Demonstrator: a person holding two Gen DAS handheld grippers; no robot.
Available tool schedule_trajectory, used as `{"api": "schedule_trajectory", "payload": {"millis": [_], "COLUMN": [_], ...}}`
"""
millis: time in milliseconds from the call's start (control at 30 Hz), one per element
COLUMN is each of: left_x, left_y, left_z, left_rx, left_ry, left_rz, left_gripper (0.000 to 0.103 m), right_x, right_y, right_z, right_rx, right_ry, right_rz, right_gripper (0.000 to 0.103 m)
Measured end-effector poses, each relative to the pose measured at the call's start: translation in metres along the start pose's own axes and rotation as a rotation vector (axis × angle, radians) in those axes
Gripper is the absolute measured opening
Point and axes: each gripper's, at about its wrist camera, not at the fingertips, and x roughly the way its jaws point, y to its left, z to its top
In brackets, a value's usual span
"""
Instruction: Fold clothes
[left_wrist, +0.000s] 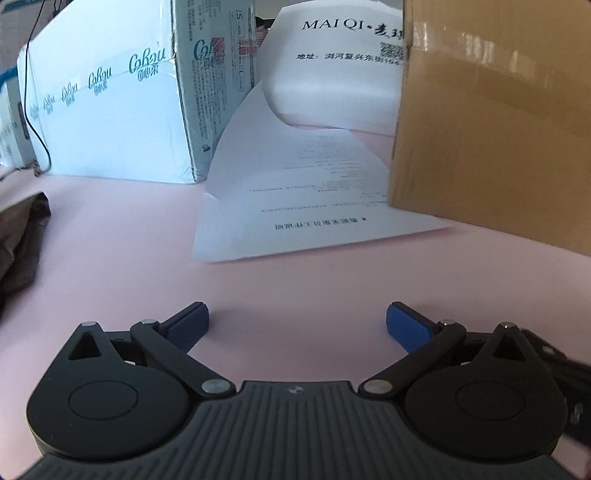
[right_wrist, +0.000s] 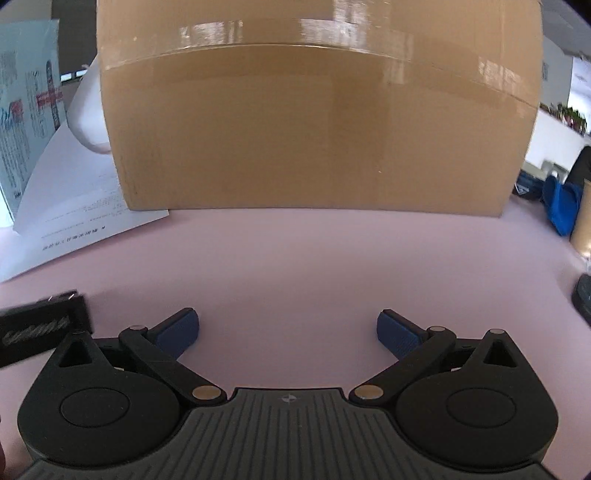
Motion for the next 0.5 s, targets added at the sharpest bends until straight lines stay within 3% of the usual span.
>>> {"api": "schedule_trajectory", "payload": {"millis": [500], "left_x": [0.0100], "left_y": [-0.0001], "left_z": [0.0045], "left_rx": [-0.040], "left_ry": [-0.005], "left_rz": [0.017], "left_gripper": [0.103], "right_x": [0.0102], "right_y": [-0.0029], "right_z": [0.0108], "right_rx": [0.014], "right_ry": [-0.005], "right_rz": [0.005], "right_gripper": [0.103]}}
